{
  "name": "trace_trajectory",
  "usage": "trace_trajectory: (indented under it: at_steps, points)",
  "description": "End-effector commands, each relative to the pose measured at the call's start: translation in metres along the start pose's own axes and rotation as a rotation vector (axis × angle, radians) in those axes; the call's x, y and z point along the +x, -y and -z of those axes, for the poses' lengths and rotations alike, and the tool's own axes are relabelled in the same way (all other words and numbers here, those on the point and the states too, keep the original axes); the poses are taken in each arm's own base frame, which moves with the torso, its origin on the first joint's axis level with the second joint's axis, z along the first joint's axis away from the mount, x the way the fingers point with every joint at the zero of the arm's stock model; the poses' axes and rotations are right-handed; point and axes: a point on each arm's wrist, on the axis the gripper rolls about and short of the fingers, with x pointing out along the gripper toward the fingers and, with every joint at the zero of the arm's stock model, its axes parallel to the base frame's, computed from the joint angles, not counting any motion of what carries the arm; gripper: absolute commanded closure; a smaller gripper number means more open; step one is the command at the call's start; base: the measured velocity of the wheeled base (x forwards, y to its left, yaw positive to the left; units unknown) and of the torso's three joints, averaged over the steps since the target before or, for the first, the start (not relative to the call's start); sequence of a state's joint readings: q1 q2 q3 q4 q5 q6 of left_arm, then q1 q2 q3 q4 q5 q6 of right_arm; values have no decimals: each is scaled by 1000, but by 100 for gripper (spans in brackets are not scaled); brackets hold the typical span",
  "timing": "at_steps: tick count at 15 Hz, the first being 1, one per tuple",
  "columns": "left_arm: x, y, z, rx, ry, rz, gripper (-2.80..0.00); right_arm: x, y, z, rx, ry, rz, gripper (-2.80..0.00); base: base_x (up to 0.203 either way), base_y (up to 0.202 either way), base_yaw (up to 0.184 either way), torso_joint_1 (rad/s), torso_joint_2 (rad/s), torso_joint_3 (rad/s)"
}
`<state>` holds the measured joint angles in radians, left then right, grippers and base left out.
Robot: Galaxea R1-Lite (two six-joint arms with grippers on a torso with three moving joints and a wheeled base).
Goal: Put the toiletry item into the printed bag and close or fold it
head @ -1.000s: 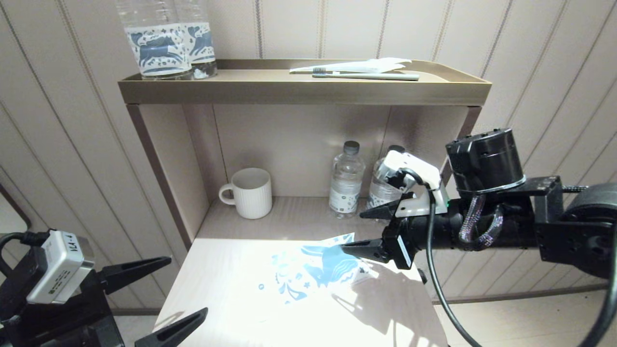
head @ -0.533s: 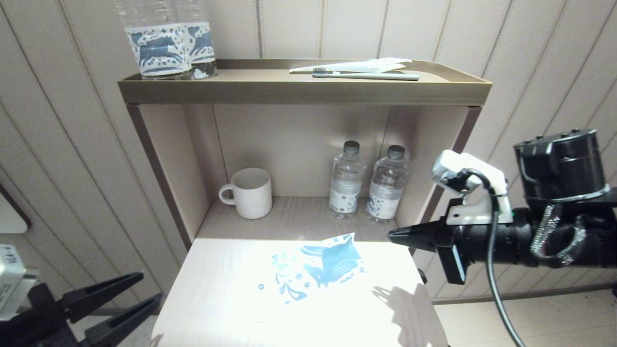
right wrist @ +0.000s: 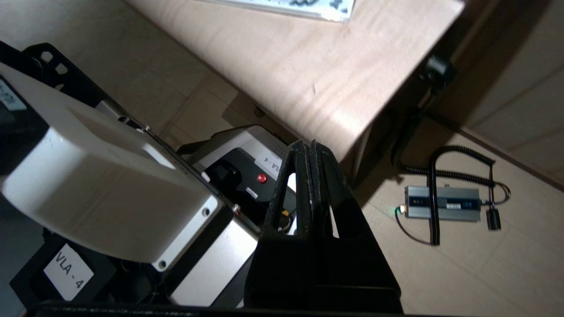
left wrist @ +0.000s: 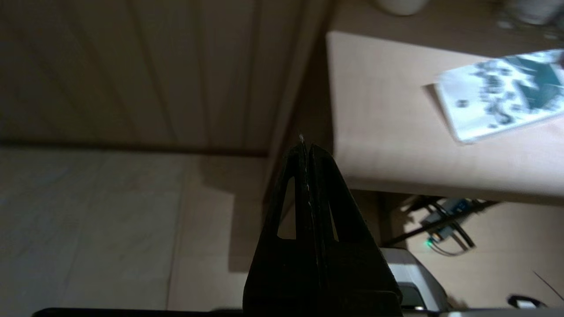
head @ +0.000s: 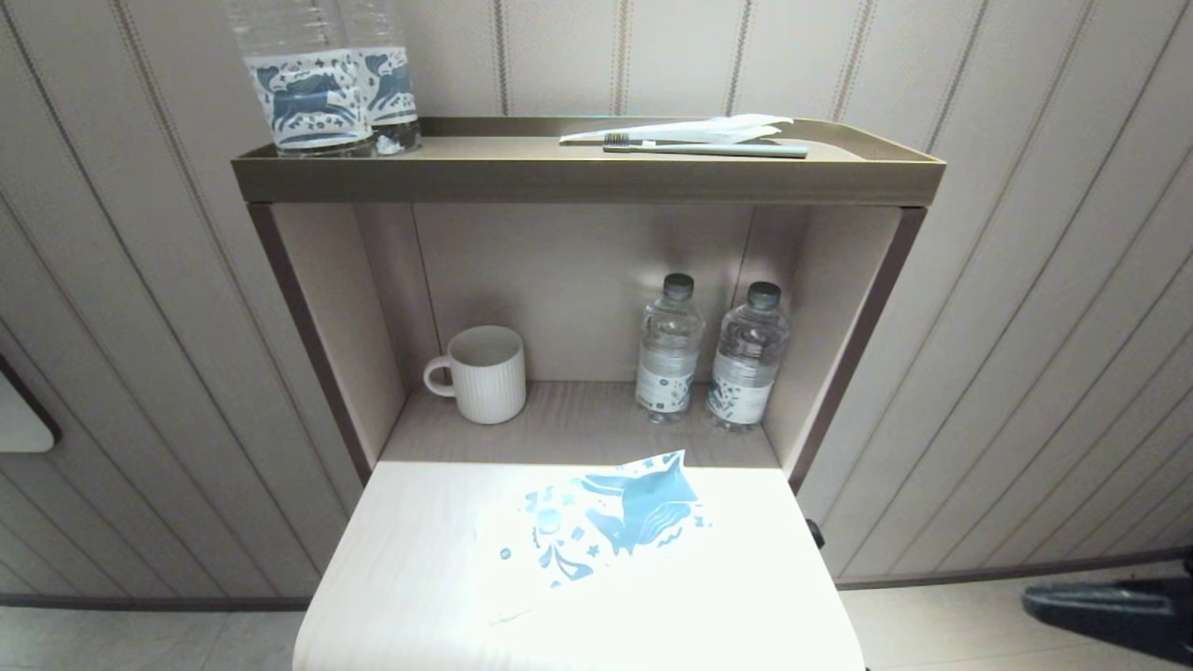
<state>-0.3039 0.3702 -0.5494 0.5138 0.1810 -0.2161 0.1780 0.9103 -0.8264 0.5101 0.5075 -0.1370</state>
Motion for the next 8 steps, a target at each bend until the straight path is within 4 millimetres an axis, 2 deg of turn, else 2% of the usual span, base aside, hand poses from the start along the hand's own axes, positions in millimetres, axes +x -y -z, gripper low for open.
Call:
trace_trajectory:
  at_steps: [1,2,4,6,8]
  points:
    - [-15,-1,18,-60,-15,-141,0,-39,-25,32,2,37,59,0,0,0,0,0,0,0]
    - [-19,0,24,-92,-63,-190,0,-45,-30,48,24,10,101,0,0,0,0,0,0,0]
    - [-22,3,22,-116,-31,-162,0,-41,-31,80,64,-66,186,0,0,0,0,0,0,0]
    - [-24,10,22,-117,26,-199,0,-29,-25,92,82,-89,236,0,0,0,0,0,0,0]
    - [-22,10,34,-109,16,-211,0,-17,-18,103,93,-77,276,0,0,0,0,0,0,0]
